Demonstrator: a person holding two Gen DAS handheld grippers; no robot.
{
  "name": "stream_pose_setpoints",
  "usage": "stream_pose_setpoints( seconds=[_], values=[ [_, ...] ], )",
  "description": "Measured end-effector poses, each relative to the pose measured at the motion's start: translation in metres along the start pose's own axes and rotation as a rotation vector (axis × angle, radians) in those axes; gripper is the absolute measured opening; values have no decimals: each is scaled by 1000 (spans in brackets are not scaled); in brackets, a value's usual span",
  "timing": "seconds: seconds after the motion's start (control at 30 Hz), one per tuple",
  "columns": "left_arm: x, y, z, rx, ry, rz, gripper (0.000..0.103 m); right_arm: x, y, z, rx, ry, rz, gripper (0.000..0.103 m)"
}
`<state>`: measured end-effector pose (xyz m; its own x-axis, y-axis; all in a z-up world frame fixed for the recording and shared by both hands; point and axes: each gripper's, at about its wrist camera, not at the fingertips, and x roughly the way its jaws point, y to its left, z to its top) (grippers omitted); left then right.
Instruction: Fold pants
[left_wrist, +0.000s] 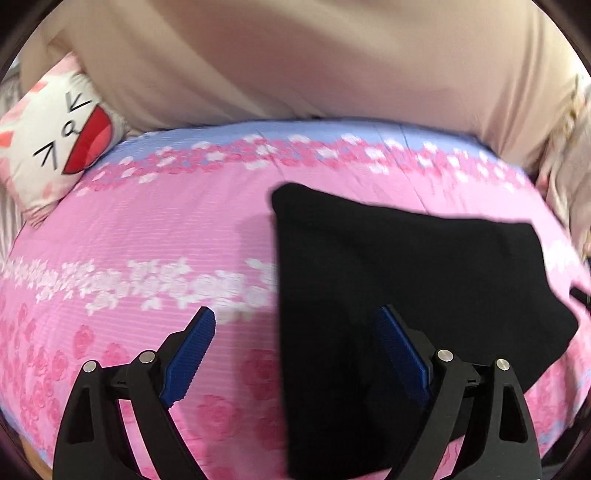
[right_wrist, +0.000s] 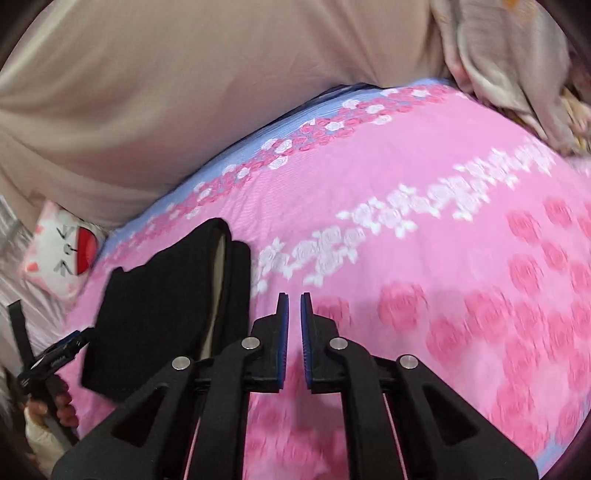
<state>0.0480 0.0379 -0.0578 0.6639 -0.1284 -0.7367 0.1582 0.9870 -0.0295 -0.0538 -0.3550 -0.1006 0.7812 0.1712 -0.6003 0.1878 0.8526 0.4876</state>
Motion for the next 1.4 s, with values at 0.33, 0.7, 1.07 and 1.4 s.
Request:
stream_pose_setpoints(
  seconds=[0.33, 0.7, 1.07, 1.4],
  values=[
    [14, 31, -16, -165, 103, -189, 87, 13, 37, -13, 6, 87, 175, 80],
    [21, 1, -31, -57, 155, -209, 87, 37, 37, -22, 21, 166, 158, 80],
    [18, -22, -29, 50, 123, -74, 92, 59, 53, -26, -16, 223, 162, 86],
    [26, -9, -29, -75, 185, -250, 92, 62, 63, -30, -45, 210, 150, 94]
  ],
)
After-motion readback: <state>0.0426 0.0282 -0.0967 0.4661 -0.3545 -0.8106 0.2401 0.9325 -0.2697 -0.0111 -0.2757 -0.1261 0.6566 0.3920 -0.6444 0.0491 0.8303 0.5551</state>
